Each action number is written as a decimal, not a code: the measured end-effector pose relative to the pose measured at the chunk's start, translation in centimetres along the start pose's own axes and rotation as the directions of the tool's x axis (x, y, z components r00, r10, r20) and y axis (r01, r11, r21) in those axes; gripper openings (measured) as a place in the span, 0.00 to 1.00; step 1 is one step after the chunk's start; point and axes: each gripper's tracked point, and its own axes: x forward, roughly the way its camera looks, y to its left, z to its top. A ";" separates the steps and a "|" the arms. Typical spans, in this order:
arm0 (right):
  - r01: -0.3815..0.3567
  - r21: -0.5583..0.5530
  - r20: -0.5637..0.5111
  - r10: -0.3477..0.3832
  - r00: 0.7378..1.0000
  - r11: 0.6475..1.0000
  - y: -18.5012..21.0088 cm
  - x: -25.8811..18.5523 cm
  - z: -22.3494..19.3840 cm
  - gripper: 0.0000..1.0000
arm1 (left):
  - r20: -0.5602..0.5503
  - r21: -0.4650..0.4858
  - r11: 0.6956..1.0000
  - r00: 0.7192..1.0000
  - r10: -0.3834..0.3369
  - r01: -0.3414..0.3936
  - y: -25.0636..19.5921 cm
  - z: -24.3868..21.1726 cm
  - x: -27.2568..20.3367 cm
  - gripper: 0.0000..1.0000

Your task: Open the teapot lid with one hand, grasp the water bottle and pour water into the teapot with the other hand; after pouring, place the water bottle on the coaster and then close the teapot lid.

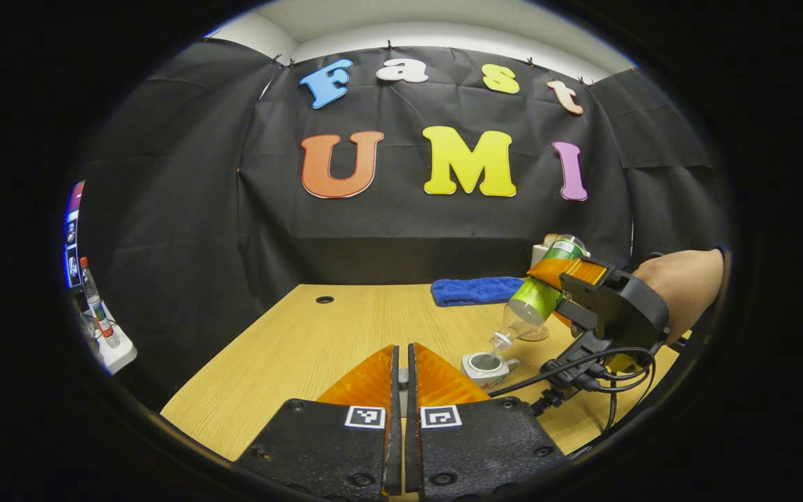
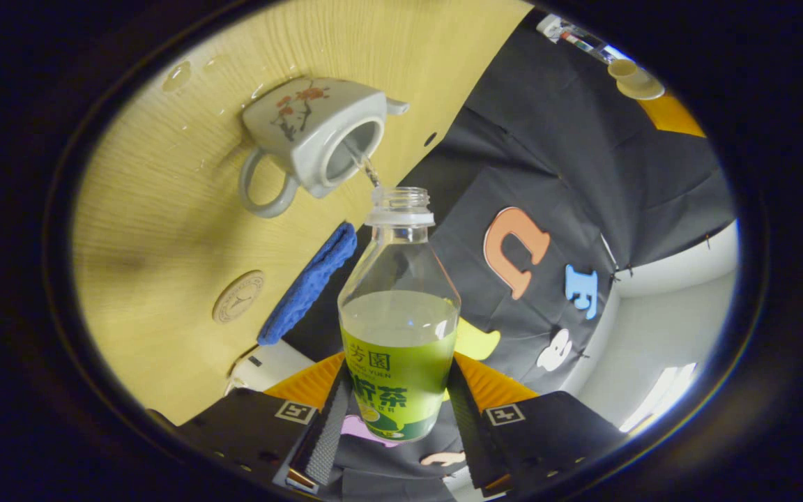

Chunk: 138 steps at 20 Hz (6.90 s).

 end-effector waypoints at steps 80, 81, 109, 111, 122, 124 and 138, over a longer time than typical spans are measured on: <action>0.104 0.838 0.006 0.200 0.980 -0.535 10.1 -8.1 -13.3 0.96 | 0.071 -0.117 0.991 0.996 -0.062 0.070 -8.8 0.4 8.5 0.05; 0.097 0.839 0.017 0.203 0.979 -0.536 10.2 -9.1 -13.2 0.96 | 0.072 -0.115 0.991 0.996 -0.061 0.069 -9.1 0.4 8.8 0.05; 0.104 0.794 0.015 0.191 0.981 -0.599 9.1 -18.0 -19.9 0.96 | -0.065 0.004 0.998 0.996 0.066 -0.066 -12.8 -3.3 11.5 0.72; 0.105 0.783 0.026 0.200 0.979 -0.614 9.3 -17.8 -19.8 0.96 | -0.055 0.002 0.997 0.996 0.072 -0.072 -13.2 -1.9 9.9 0.78; 0.138 0.745 0.030 0.239 0.970 -0.652 8.5 -19.5 -22.8 0.95 | 0.107 0.042 0.990 0.986 0.128 -0.133 -14.5 5.9 -0.5 1.00; 0.146 0.759 0.035 0.264 0.964 -0.634 8.3 -19.9 -22.3 0.96 | 0.093 0.037 0.993 0.990 0.105 -0.109 -15.3 5.8 -1.6 1.00; 0.129 0.830 0.047 0.297 0.954 -0.543 9.0 -19.6 -20.7 0.96 | 0.066 0.004 0.996 0.994 0.084 -0.085 -14.8 4.7 -1.8 1.00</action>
